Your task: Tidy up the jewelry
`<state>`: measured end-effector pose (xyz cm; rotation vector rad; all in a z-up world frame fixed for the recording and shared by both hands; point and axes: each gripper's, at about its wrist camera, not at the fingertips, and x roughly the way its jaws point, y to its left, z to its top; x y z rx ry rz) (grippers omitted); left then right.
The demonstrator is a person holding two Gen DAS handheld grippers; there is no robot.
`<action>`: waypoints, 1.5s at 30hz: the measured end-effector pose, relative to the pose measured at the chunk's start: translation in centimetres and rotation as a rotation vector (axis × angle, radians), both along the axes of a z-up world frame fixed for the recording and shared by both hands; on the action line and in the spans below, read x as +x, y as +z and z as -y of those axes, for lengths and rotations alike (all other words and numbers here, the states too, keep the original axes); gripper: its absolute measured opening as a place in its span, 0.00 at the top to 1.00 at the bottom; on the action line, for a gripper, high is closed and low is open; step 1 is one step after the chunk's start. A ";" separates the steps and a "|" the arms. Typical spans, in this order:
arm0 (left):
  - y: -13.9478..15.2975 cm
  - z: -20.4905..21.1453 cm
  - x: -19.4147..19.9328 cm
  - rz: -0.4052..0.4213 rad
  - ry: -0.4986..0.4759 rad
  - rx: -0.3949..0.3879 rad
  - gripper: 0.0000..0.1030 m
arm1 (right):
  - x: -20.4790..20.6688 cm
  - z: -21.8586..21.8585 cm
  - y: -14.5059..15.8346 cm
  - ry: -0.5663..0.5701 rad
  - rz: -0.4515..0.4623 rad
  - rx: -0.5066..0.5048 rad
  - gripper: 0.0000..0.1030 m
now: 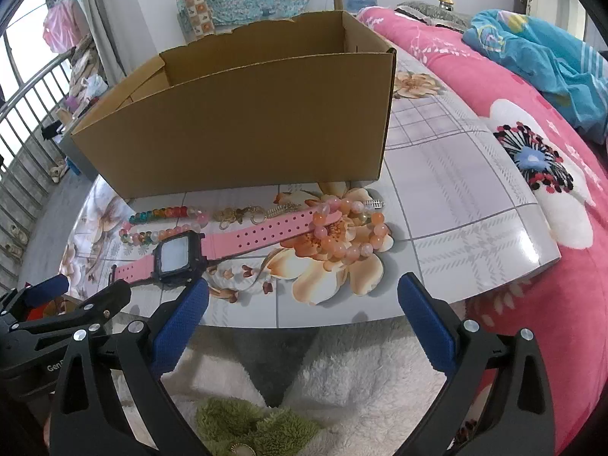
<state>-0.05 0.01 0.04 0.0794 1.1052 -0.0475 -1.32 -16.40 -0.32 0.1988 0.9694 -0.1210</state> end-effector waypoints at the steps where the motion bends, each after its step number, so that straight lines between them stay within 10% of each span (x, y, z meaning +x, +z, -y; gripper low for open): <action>1: 0.0 0.0 0.0 0.001 0.000 0.000 0.09 | 0.0 0.0 0.0 -0.001 0.001 0.001 0.06; 45: 0.2 0.1 0.0 -0.003 -0.002 -0.005 0.09 | 0.2 0.1 0.2 -0.007 -0.001 -0.001 0.06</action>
